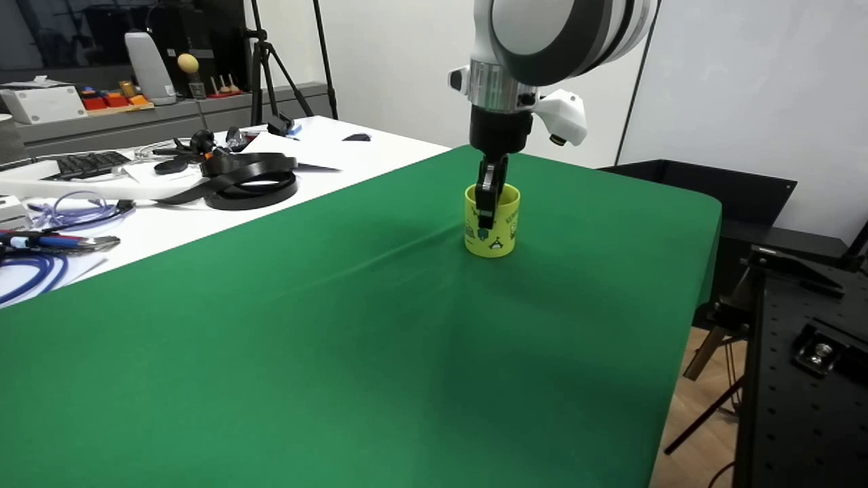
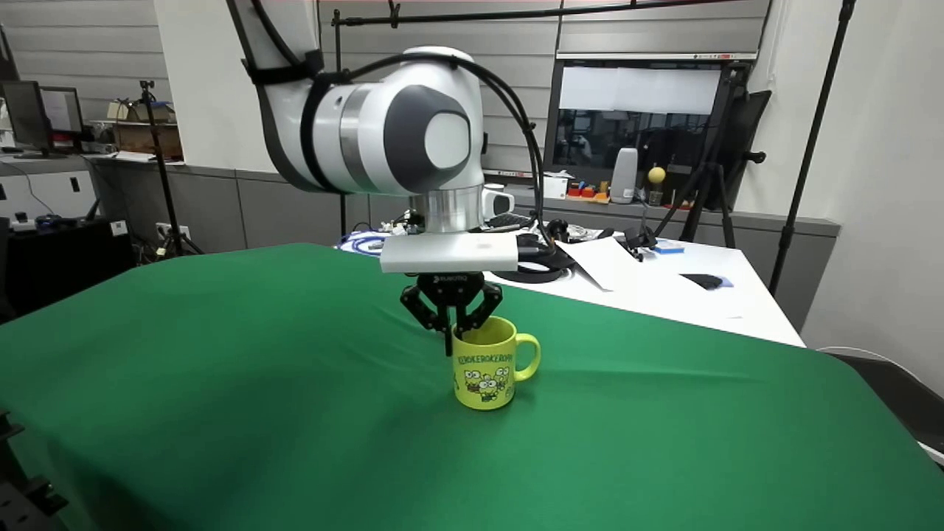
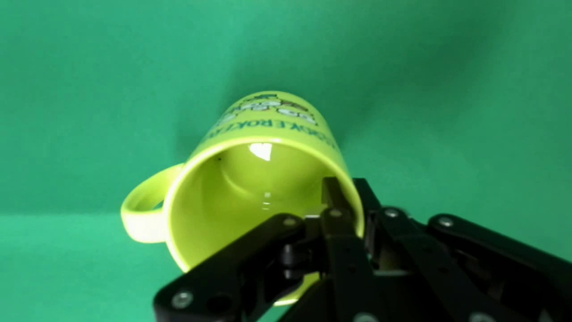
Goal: Move the mug to the left
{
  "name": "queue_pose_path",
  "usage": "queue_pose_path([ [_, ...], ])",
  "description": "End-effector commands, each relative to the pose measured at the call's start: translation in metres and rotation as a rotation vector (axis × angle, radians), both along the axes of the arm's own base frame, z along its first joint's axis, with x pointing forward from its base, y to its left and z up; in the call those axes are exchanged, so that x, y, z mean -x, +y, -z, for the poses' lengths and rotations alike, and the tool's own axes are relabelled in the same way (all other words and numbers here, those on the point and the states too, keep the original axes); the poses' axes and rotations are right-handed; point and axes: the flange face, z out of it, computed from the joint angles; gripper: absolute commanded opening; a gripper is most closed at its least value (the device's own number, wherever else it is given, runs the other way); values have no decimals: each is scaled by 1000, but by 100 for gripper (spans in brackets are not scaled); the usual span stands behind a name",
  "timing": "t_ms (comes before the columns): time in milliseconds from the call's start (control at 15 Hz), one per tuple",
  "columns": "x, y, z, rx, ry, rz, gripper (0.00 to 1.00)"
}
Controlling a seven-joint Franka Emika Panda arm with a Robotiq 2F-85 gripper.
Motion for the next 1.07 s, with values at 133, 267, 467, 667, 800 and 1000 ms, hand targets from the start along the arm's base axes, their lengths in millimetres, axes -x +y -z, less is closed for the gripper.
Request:
queue_pose_path([
  [133,-12,12,-19,-33,42,-62,2],
  [267,-16,31,-25,-69,55,-167,2],
  [467,-17,61,-33,-83,62,-370,2],
  [667,-15,76,-37,-82,76,-557,2],
  [800,-14,80,-34,-98,91,-679,2],
  [1000,-9,81,-25,-106,130,-860,2],
])
